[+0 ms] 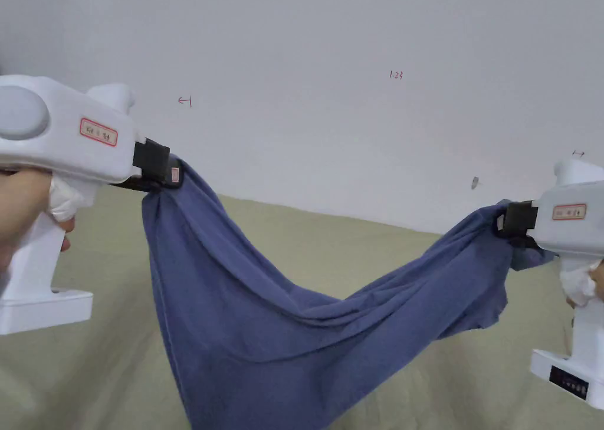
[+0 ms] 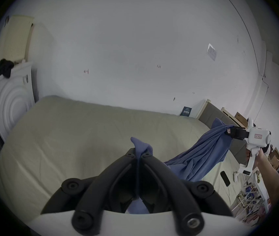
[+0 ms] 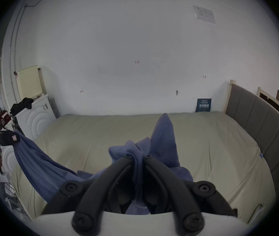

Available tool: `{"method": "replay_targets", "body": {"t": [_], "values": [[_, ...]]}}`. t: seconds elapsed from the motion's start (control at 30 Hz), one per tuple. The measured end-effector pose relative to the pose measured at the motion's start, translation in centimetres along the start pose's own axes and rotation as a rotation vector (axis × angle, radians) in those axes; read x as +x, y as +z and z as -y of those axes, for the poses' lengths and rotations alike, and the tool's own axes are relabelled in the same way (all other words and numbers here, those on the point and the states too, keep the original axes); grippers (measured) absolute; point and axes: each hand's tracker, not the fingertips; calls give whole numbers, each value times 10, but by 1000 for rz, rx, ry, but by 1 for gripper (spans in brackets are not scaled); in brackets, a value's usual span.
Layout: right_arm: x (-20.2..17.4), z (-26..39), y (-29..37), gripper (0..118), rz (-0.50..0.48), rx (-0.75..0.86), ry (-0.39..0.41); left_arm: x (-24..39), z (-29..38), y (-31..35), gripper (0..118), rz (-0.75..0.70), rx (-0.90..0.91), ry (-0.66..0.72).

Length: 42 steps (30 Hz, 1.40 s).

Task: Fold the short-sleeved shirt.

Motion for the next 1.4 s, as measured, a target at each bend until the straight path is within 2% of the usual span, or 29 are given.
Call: {"method": "replay_targets", "body": {"t": [0.23, 0.4, 0.5, 0.77, 0.9, 1.07, 1.4], "values": [[-3, -57, -13, 6, 4, 117, 36, 10, -46, 3, 0, -91, 89, -101], [5, -82, -27, 6, 10, 148, 21, 3, -75, -1, 0, -149, 148, -78], [12, -90, -36, 6, 21, 163, 17, -4, -88, -1, 0, -148, 207, -2], [24, -93, -56, 6, 2, 196, 9, -29, -94, -33, 0, -164, 179, -11], [32, -81, -58, 6, -17, 192, -35, -37, -83, -46, 0, -149, 174, 1], [43, -46, -56, 6, -44, 158, -36, -42, -48, -49, 0, -119, 127, -30], [77, 52, -38, 6, -113, 42, -118, -68, 54, -22, 0, -76, 31, -4]]}}
